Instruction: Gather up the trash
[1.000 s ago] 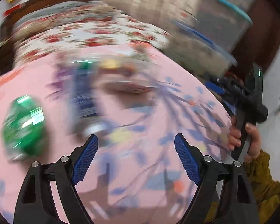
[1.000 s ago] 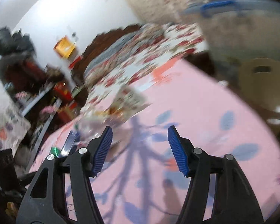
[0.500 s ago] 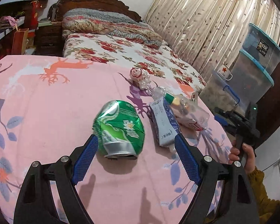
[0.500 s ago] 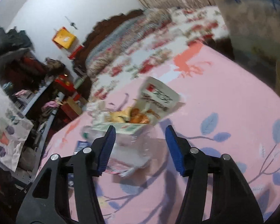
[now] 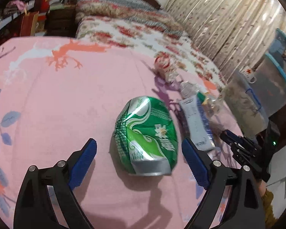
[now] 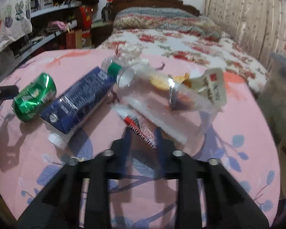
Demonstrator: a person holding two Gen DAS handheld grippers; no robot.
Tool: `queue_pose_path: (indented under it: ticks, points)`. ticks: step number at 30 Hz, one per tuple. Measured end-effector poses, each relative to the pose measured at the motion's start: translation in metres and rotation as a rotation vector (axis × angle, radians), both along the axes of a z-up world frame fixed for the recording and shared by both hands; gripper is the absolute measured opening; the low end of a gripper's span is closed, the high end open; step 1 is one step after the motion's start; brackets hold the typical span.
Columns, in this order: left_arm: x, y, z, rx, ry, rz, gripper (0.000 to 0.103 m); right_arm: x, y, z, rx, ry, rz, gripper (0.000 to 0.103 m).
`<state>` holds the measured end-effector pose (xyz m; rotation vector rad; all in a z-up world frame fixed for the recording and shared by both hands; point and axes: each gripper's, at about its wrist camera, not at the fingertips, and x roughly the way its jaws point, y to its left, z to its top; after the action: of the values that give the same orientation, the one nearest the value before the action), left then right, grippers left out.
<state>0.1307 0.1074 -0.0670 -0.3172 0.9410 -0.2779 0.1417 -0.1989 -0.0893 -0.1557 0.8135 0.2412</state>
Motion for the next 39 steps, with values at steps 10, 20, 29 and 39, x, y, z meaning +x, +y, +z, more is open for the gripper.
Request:
queue_pose_path:
  ticks: [10,20,29,39]
  points:
    - [0.01,-0.001,-0.022,-0.164,0.089,-0.027,0.048,-0.058,-0.011,0.029,0.325,-0.02,0.042,0.013]
    - [-0.024,0.002,-0.004,-0.252,0.055,-0.029,0.04,-0.087,-0.023,0.038,0.559,0.018,0.045,0.013]
    - [-0.037,0.008,0.014,-0.287,0.023,-0.046,0.001,-0.092,-0.034,0.027,0.612,0.063,0.006,0.013]
    - [-0.033,0.022,0.003,-0.256,0.057,-0.009,0.034,-0.097,-0.037,0.019,0.584,0.073,-0.036,0.015]
